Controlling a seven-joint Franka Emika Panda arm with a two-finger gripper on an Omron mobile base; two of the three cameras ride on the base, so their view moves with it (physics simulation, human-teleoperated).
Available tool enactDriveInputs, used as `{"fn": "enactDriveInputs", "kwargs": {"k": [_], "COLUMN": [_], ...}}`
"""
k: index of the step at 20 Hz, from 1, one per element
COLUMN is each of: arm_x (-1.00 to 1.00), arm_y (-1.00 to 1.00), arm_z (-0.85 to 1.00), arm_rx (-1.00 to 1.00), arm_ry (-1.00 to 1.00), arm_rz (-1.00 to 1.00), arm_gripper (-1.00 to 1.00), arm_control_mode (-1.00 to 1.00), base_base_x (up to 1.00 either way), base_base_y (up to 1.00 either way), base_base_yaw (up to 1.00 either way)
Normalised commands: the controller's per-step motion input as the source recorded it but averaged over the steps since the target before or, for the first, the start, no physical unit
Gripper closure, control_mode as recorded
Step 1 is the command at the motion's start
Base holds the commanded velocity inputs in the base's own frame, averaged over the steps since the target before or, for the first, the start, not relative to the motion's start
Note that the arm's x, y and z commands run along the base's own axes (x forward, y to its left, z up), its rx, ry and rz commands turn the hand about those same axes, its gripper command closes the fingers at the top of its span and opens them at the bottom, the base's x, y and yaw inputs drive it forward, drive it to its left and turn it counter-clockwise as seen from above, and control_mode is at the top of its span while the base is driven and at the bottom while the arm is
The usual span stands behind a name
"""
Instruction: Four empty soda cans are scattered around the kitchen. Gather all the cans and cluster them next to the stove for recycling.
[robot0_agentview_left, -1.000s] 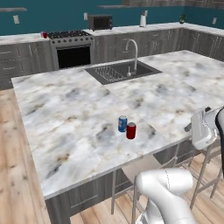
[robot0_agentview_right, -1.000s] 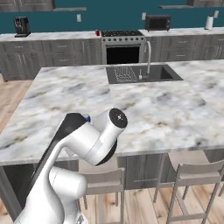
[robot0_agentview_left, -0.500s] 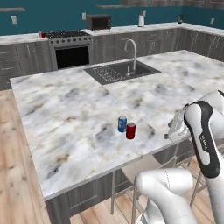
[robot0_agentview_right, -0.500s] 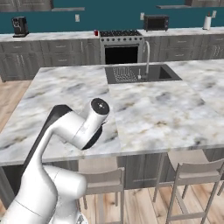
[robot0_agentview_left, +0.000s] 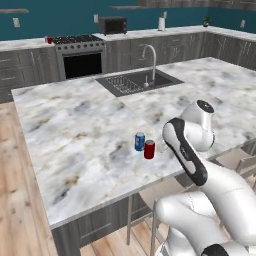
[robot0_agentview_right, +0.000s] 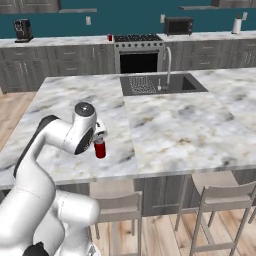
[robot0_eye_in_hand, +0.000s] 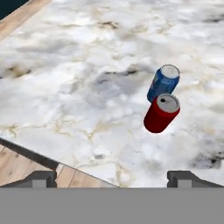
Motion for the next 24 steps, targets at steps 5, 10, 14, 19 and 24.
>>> {"fn": "enactDriveInputs", "kwargs": {"k": [5, 10, 14, 19, 24], "arm_x": [0.75, 0.66, 0.11, 0.37, 0.42], "arm_y": [0.30, -0.03, -0.05, -0.25, -0.23], "arm_z": [-0.03, -0.05, -0.06, -0.29, -0.40], "arm_rx": [-0.09, -0.03, -0.02, 0.00, 0.00], "arm_ry": [0.18, 0.17, 0.04, 0.02, 0.01], "arm_rz": [-0.21, -0.20, -0.01, 0.00, 0.00], "arm_gripper": [-1.00, -1.00, -1.00, -1.00, -1.00], "arm_control_mode": [-1.00, -1.00, -1.00, -1.00, -1.00], "base_base_x": [0.00, 0.00, 0.00, 0.00, 0.00], "base_base_y": [0.00, 0.00, 0.00, 0.00, 0.00], "base_base_yaw": [0.00, 0.00, 0.00, 0.00, 0.00]}}
